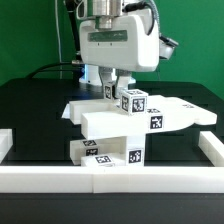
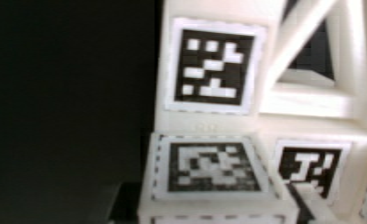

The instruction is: Assemble chair

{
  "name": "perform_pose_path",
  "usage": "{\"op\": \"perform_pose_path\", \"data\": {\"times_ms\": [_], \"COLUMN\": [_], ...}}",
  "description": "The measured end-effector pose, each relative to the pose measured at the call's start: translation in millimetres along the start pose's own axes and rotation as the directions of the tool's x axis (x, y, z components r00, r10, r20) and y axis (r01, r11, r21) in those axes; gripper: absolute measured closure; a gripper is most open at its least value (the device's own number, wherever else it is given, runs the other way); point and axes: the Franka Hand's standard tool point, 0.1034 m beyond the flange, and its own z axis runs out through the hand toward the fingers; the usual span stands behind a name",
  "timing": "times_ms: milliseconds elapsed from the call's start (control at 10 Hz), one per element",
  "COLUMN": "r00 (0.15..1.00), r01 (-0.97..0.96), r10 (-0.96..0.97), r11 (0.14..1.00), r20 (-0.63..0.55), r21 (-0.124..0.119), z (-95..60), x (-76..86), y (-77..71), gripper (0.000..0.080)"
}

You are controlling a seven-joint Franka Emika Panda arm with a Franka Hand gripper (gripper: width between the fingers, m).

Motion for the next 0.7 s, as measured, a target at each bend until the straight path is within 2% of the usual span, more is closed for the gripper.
{"op": "perform_pose_path", "data": {"times_ms": [200,700], "r00": [0.985,0.863], "r01": [-0.174,-0.505], "r10": [0.174,0.505], "r11": [0.985,0.863], "r20": [0.003,0.01], "r21": [0.003,0.009], "z": [-0.2,-0.3], "x": [0.0,-0.9], "y": [-0.4,-2.0], "gripper": [0.0528,0.0528]}}
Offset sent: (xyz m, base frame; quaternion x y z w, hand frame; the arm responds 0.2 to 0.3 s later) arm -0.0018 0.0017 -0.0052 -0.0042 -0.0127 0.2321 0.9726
